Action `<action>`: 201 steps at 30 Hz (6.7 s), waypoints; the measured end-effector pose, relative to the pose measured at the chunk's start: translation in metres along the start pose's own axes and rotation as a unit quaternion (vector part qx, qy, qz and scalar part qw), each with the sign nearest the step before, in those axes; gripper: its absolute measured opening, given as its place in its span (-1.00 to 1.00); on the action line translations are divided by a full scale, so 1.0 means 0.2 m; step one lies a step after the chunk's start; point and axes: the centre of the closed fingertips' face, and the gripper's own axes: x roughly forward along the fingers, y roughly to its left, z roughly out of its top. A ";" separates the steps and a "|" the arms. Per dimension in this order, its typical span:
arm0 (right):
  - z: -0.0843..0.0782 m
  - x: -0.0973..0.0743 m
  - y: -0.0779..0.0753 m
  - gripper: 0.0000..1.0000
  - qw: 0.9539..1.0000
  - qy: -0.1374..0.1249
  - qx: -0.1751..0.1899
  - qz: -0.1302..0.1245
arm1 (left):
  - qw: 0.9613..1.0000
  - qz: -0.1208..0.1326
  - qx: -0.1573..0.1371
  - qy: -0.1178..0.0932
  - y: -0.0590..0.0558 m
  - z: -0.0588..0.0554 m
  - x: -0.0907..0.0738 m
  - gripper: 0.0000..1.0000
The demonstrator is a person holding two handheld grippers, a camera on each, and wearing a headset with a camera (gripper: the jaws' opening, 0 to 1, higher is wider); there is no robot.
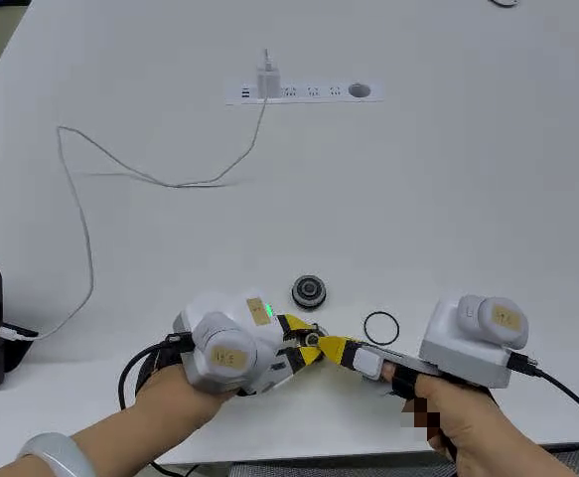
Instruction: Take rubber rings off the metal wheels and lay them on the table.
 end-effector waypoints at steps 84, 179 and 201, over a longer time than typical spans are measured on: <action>0.25 -0.17 -0.27 -0.96 0.871 0.060 -0.428 -0.232 | 0.997 0.023 0.006 -0.071 0.02 0.03 -0.14 -0.11; 0.26 0.04 -0.12 -0.87 0.944 -0.002 -0.293 -0.152 | 0.995 0.087 -0.030 -0.030 0.31 0.10 0.00 -0.67; 0.27 0.04 -0.12 -0.87 0.949 -0.009 -0.277 -0.150 | 0.996 0.078 -0.032 -0.008 0.33 0.09 0.08 -0.69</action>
